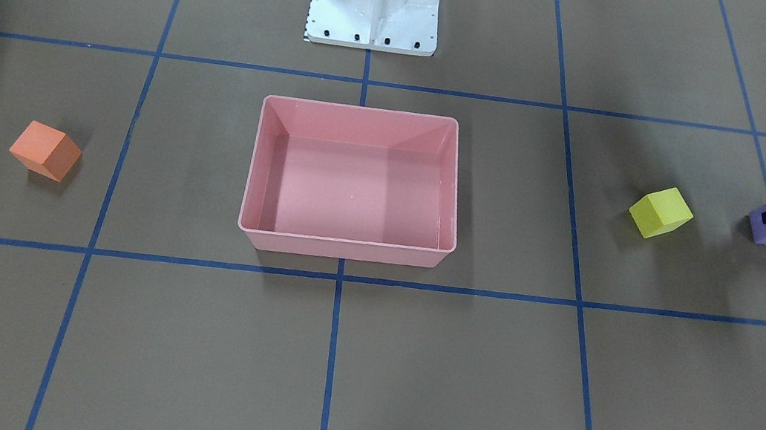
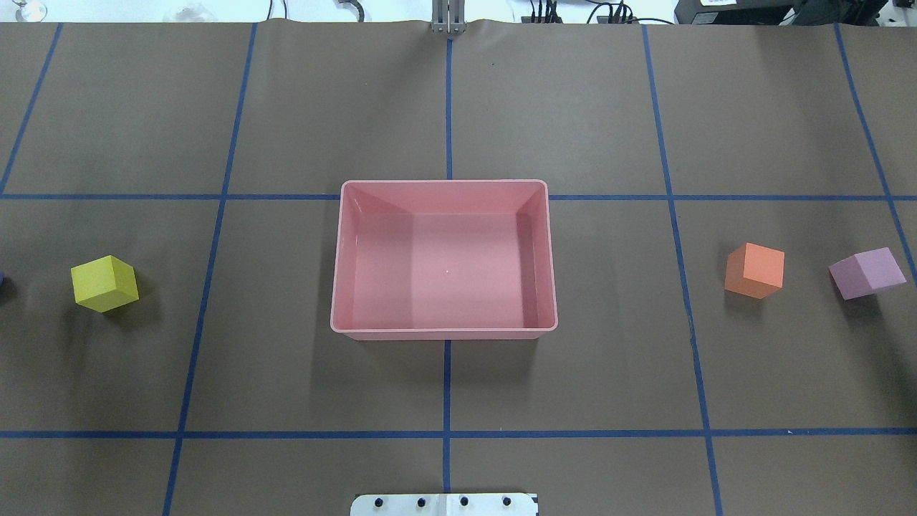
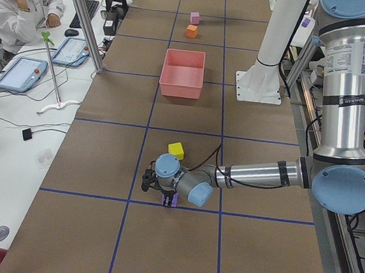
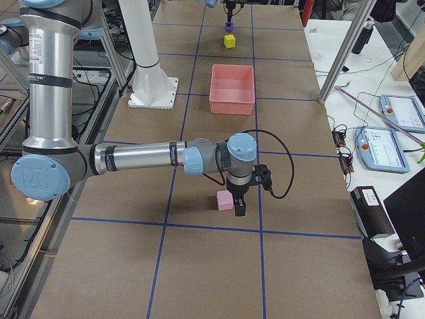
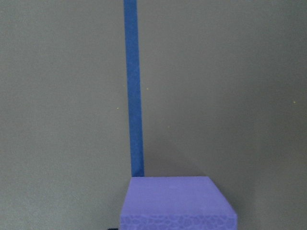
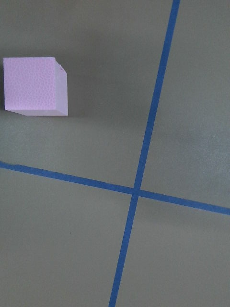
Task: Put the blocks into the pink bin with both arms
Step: 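Lower the left gripper onto the purple cube and close on it, then carry the purple cube with the left gripper over the pink bin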
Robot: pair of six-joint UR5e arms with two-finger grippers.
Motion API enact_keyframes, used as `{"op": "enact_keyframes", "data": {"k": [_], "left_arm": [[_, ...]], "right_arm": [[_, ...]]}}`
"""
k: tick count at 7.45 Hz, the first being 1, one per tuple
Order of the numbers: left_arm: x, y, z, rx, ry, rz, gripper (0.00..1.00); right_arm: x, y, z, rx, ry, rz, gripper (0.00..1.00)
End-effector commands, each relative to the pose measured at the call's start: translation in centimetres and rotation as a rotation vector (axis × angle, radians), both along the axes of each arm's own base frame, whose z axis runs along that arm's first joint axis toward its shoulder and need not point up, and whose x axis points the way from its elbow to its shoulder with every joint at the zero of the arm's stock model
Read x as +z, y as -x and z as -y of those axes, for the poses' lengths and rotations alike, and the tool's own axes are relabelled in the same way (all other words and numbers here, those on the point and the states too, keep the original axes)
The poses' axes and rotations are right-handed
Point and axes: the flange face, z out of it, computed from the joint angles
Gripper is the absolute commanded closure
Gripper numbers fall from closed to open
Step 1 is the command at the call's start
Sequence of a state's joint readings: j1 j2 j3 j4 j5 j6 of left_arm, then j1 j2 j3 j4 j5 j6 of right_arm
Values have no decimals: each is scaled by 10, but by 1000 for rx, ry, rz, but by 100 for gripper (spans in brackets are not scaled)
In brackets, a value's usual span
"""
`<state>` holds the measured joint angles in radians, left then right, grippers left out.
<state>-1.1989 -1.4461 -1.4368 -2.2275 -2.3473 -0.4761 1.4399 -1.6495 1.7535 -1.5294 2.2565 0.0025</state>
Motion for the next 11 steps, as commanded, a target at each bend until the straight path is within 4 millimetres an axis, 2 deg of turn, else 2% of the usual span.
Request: {"op": "enact_keyframes", "data": {"k": [1, 2, 3, 4, 5, 7, 9, 10, 11], "left_arm": [[-72, -8, 9, -24, -5, -96, 100], [-120, -10, 10, -9, 1, -153, 100], [-180, -13, 11, -59, 47, -165, 100], [-240, -22, 26, -113, 59, -212, 99], [-283, -56, 23, -110, 93, -248, 99], [-385, -161, 30, -115, 181, -320, 99], [-469, -274, 2, -114, 233, -351, 97], [-507, -309, 13, -155, 252, -340, 93], [-536, -353, 4, -170, 253, -312, 83]], "right_arm": [[-1, 1, 0, -1, -1, 0, 0], [-1, 2, 0, -4, -1, 0, 0], [-6, 2, 2, -3, -12, 3, 0], [-18, 10, 10, -19, -56, 12, 0], [-21, 17, 11, -32, -88, 19, 0], [-18, 21, 11, -37, -81, 23, 0], [-19, 21, 13, -36, -91, 22, 0], [-20, 21, 14, -38, -96, 22, 0], [-22, 21, 14, -43, -108, 25, 0]]}}
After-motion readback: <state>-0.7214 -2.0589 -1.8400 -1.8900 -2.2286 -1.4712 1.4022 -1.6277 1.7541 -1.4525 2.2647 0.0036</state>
